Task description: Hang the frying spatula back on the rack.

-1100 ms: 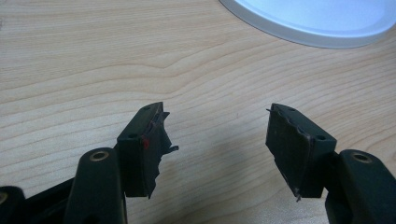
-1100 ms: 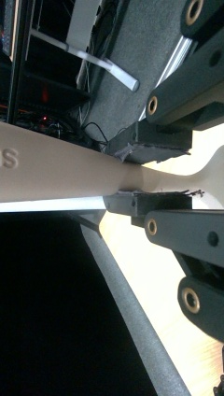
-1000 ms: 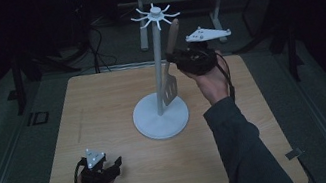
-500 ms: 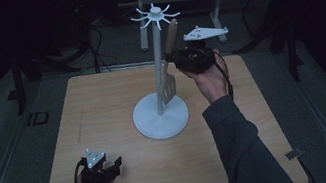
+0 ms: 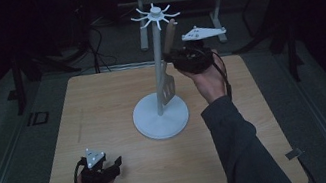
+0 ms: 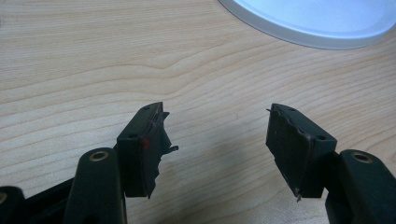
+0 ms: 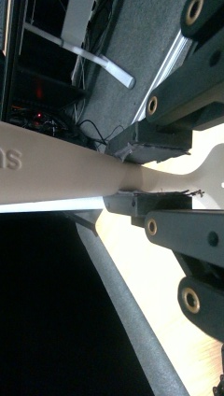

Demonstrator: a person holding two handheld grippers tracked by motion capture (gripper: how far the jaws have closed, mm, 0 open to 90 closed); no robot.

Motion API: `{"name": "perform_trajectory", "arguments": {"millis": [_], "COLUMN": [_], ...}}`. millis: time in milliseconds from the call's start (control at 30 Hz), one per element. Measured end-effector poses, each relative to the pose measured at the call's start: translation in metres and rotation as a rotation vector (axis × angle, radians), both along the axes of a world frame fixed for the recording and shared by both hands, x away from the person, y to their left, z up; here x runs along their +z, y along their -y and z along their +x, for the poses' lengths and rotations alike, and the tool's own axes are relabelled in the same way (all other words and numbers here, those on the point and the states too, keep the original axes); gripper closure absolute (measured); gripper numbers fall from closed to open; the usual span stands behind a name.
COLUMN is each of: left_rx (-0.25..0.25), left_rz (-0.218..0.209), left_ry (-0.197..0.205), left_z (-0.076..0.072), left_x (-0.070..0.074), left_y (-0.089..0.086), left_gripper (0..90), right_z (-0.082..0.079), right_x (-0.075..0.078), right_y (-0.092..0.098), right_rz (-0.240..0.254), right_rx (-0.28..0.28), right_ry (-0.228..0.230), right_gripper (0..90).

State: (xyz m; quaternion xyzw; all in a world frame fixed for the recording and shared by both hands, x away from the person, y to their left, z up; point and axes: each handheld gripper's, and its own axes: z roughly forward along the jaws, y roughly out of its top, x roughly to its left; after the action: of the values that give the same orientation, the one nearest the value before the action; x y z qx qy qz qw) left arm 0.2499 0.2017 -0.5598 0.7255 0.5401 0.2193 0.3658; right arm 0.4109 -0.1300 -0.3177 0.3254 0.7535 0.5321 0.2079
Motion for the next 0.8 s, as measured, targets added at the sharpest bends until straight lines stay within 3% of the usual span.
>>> {"name": "perform_trajectory", "arguments": {"millis": [467, 800], "left_rx": [0.000, -0.003], "left_rz": [0.001, 0.000], "left_ry": [0.000, -0.002], "left_z": [0.000, 0.000], "left_x": [0.000, -0.001], "left_y": [0.000, 0.001], "left_gripper": [37.7, 37.7], "right_z": [0.000, -0.002], "right_x": [-0.004, -0.014], "right_y": [0.000, 0.013], "right_rz": [0.014, 0.009], "right_rx": [-0.004, -0.018], "right_ry": [-0.011, -0.017], "right_gripper": [73.3, 60.7]}}
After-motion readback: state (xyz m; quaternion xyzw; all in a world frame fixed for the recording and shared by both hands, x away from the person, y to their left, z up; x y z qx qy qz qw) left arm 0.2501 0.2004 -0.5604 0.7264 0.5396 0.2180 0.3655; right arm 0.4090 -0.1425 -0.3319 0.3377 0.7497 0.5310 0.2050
